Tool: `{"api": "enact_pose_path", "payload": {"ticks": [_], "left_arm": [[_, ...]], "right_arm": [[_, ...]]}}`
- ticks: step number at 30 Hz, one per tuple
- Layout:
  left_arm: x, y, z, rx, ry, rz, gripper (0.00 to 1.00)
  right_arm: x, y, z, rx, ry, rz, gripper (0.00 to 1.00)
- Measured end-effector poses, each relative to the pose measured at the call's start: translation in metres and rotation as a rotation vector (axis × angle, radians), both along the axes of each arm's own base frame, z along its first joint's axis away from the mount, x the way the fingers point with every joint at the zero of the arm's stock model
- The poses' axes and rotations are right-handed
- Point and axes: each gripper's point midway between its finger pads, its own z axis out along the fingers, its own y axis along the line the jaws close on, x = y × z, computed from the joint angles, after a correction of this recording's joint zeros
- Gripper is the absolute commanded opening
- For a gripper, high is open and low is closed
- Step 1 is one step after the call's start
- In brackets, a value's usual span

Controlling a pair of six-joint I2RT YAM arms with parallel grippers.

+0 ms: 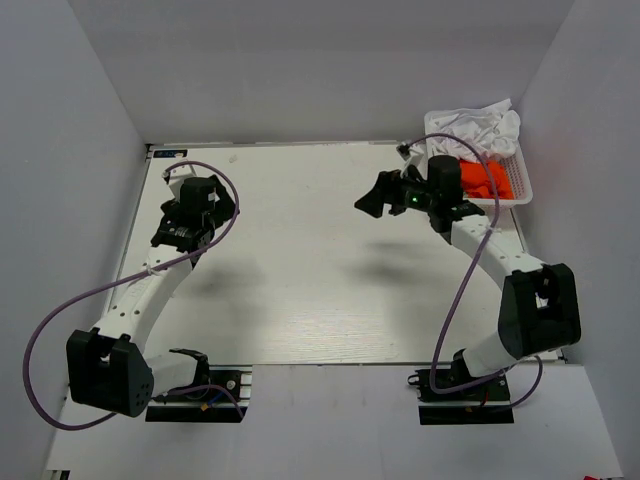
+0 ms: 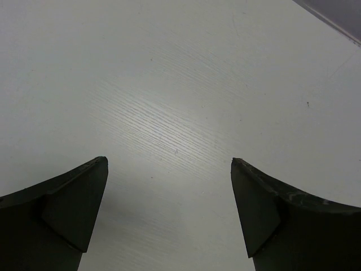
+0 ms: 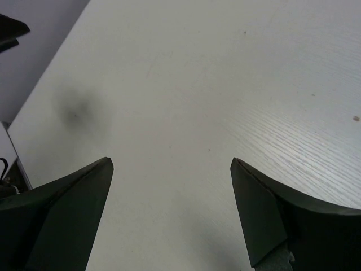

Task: Fold and stack the t-shirts
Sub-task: Grab crumpled tshirt from bin with the right arm

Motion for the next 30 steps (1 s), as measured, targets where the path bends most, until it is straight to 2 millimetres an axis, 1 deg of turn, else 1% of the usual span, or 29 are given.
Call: {"api": "enact_pose_path", "payload": {"ticks": [1,3,5,6,8,12,15,17,18,21,23,24,25,27,30], "left_arm": [[0.000,0.001,0.000,0.002,-0.001,0.002,1.00],[0.000,0.001,0.000,0.007,0.000,0.002,1.00],[0.000,0.002,0.000,0.013,0.000,0.000,1.00],[0.000,0.002,0.001,0.017,0.000,-0.002,1.00],[0.002,0.002,0.001,0.024,-0.004,-0.002,1.00],[0.006,0.004,-0.003,0.043,0.001,0.005,1.00],[0.010,0.004,-0.007,0.050,0.006,0.006,1.00],[0.012,0.004,-0.008,0.050,0.003,0.006,1.00],[0.013,0.004,-0.007,0.050,-0.002,0.005,1.00],[0.016,0.003,-0.005,0.049,-0.018,0.002,1.00],[0.018,0.003,-0.003,0.050,-0.026,0.001,1.00],[0.019,0.003,-0.003,0.051,-0.028,0.001,1.00],[0.020,0.003,-0.005,0.053,-0.026,0.000,1.00],[0.021,0.003,-0.010,0.060,-0.011,-0.002,1.00],[0.023,0.003,-0.021,0.073,0.022,-0.008,1.00]], "right_arm": [[-0.001,0.006,-0.007,-0.017,0.006,0.008,0.90],[-0.001,0.010,-0.022,-0.058,0.029,0.001,0.90],[0.009,0.002,-0.033,-0.134,0.037,-0.064,0.90],[0.016,-0.002,-0.034,-0.168,0.023,-0.099,0.90],[0.038,-0.018,-0.030,-0.262,-0.019,-0.223,0.90],[0.087,-0.059,-0.002,-0.373,-0.094,-0.506,0.90],[0.119,-0.096,0.010,-0.454,-0.128,-0.707,0.90],[0.135,-0.117,0.007,-0.508,-0.114,-0.802,0.90],[0.141,-0.124,0.004,-0.522,-0.097,-0.818,0.90],[0.153,-0.148,-0.012,-0.557,-0.009,-0.853,0.90],[0.163,-0.171,-0.019,-0.559,0.048,-0.903,0.89],[0.168,-0.184,-0.023,-0.557,0.083,-0.922,0.86],[0.174,-0.195,-0.025,-0.547,0.105,-0.946,0.86],[0.184,-0.226,-0.030,-0.529,0.158,-1.004,0.86],[0.191,-0.269,-0.034,-0.519,0.213,-1.086,0.86]]}}
